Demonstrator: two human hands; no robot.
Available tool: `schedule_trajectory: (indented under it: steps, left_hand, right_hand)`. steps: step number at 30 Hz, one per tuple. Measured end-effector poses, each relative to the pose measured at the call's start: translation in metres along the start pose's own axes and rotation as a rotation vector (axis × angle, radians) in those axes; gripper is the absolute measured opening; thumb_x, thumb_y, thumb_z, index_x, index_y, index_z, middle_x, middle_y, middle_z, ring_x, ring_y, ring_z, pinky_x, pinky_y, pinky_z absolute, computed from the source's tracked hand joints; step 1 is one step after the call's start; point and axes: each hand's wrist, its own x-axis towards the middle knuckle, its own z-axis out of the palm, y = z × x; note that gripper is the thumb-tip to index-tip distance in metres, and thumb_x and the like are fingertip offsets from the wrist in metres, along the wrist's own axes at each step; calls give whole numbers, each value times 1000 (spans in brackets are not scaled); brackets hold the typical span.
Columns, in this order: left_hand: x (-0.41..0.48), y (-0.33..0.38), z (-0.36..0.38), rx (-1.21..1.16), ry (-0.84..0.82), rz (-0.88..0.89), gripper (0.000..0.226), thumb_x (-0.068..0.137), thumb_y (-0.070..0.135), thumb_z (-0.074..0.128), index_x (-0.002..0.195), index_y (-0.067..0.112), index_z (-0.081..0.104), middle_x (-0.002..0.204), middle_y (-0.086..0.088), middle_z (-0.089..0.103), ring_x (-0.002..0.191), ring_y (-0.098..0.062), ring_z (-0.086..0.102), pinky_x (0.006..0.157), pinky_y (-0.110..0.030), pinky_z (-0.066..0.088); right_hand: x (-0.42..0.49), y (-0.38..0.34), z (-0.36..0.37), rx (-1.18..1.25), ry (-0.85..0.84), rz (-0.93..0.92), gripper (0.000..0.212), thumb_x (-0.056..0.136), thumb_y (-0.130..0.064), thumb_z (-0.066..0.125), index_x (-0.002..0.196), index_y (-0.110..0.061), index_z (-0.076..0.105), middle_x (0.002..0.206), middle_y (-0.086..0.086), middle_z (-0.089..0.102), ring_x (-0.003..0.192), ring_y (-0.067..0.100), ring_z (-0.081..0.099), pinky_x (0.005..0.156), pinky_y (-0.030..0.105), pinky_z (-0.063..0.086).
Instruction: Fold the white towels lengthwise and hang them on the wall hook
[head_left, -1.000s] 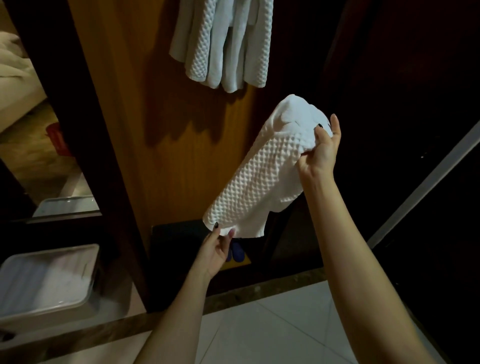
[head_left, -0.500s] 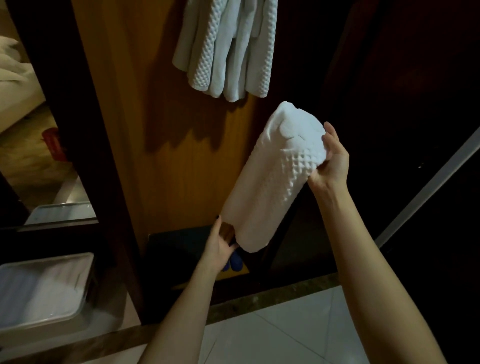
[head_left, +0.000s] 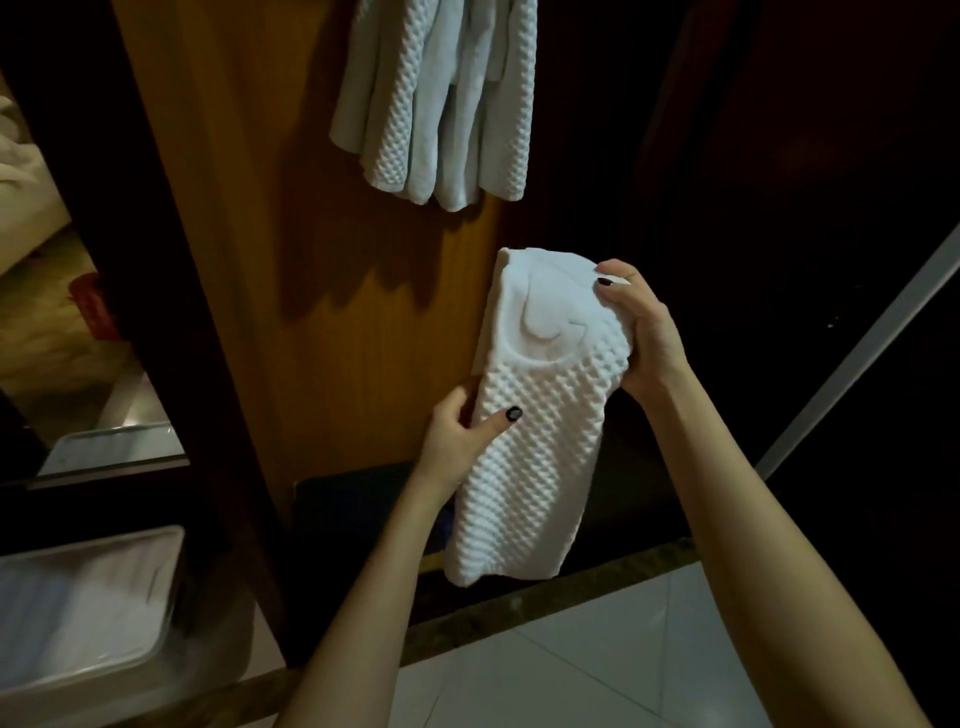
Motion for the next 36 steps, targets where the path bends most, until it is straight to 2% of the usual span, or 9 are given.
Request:
schedule_trajectory:
  steps: [5,10,13,16,19,24,29,33,36]
  left_hand:
    - [3,33,10,-138,-79,39,22,85,26,68,104,21,59,99,11,73,91,-9,70,68,-19,54]
    - [2,46,2,-378,-212,-66,25,90,17,57,114,18,64,111,-5,71,101,-22,68,75,-29,56]
    - [3,52,0,-362,-218,-117,23,95,23,54,111,25,71,112,-3,71,104,-19,67,76,-27,56]
    - [6,58,3,-299,-211,-115,34,98,28,49,131,20,50,125,-1,65,114,-19,62,86,-32,54]
    - [5,65,9,-188,-109,-22,15,99,24,48,111,18,54,104,5,70,95,-14,67,74,-31,56]
    - [8,68,11,-121,-9,-67,35,98,26,51,122,1,55,129,-27,54,114,-38,58,97,-54,48]
    - [7,70,1,-49,-178,-58,24,90,39,56,102,24,71,105,-4,73,94,-20,70,73,-25,56]
    - [8,60,-6,-92,-218,-148,39,86,43,61,118,21,63,116,-3,69,108,-22,65,81,-25,54]
    - [5,48,-8,-183,-265,-194,42,91,40,57,125,16,61,126,-9,64,118,-25,59,93,-32,52]
  right_hand:
    - [-7,3,-1,-193,-82,-22,14,87,-14,62,90,-27,64,96,4,64,75,18,66,58,28,53]
    - [-14,3,-4,-240,-221,-38,17,94,-14,61,106,-24,65,115,0,62,88,18,66,66,29,56]
    - [-19,5,-6,-259,-264,-12,25,94,-18,61,118,-27,64,128,4,59,102,23,66,76,33,57]
    - [-25,10,-6,-166,-226,24,28,94,-13,60,115,-30,66,123,0,64,102,22,68,73,31,56]
    - [-29,10,-7,-91,-197,54,37,89,-10,61,115,-35,69,124,-5,65,103,20,68,76,30,57]
    - [-37,14,-2,-22,-123,23,33,83,-15,68,110,-34,72,113,-6,71,98,21,71,73,30,57]
    - [-43,16,-3,-41,-155,-6,37,85,-13,69,110,-40,71,126,-1,63,101,20,70,74,28,58]
    - [-46,12,-6,-39,-189,-6,37,84,-13,68,108,-40,72,113,-16,69,97,16,71,73,27,57]
    - [-47,12,-11,-21,-179,-8,36,84,-13,67,107,-40,72,112,-17,69,98,16,70,73,27,57]
